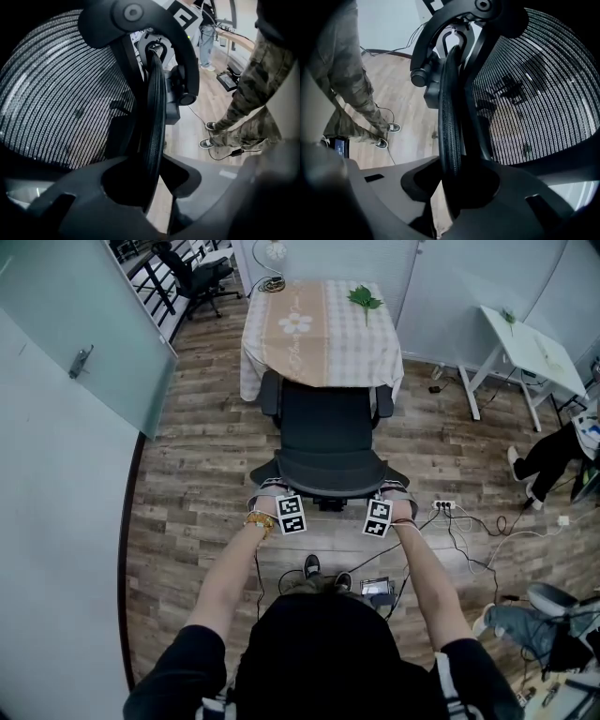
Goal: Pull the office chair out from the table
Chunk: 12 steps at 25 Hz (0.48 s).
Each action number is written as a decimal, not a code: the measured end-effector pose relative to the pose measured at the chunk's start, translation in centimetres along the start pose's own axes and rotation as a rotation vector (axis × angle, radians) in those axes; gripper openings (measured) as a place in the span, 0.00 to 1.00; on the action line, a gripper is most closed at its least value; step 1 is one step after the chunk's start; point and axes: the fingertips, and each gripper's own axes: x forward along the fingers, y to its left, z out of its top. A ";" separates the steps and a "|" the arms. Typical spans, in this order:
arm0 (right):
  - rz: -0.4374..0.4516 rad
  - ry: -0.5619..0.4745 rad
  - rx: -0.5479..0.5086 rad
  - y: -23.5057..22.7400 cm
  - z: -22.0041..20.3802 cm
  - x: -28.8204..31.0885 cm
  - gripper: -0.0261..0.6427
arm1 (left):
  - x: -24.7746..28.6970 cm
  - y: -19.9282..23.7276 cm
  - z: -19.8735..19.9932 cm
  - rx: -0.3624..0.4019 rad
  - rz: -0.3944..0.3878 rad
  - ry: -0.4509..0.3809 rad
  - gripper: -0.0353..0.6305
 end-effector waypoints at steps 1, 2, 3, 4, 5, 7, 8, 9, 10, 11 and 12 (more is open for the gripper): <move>0.000 0.000 -0.002 0.1 0.0 -0.1 0.17 | -0.1 -0.2 0.0 -0.001 0.000 0.000 0.23; -0.001 0.000 -0.003 0.3 0.0 -0.2 0.17 | -0.2 -0.3 0.0 -0.001 0.000 0.001 0.23; -0.003 -0.001 -0.005 0.5 0.0 -0.3 0.17 | -0.3 -0.5 0.0 -0.002 0.000 0.002 0.23; -0.004 -0.002 -0.007 0.6 -0.1 -0.4 0.17 | -0.4 -0.7 0.1 -0.002 0.000 0.003 0.23; -0.005 -0.004 -0.009 0.8 -0.2 -0.5 0.17 | -0.4 -0.9 0.2 -0.003 0.001 0.002 0.23; -0.006 -0.007 -0.010 1.2 -0.4 -0.6 0.17 | -0.5 -1.4 0.5 -0.003 0.003 0.001 0.23; -0.006 -0.007 -0.010 1.4 -0.4 -0.8 0.17 | -0.6 -1.6 0.6 -0.003 0.005 0.001 0.23; -0.005 -0.006 -0.010 1.6 -0.5 -0.9 0.17 | -0.7 -1.8 0.7 -0.003 0.006 0.001 0.23; -0.004 -0.006 -0.010 1.8 -0.5 -1.0 0.17 | -0.8 -2.0 0.7 -0.003 0.008 0.001 0.23; -0.003 -0.007 -0.011 1.9 -0.5 -1.0 0.17 | -0.9 -2.1 0.7 -0.003 0.009 0.003 0.23; -0.002 -0.007 -0.012 1.8 -0.5 -1.1 0.17 | -0.9 -2.1 0.7 -0.003 0.010 0.004 0.23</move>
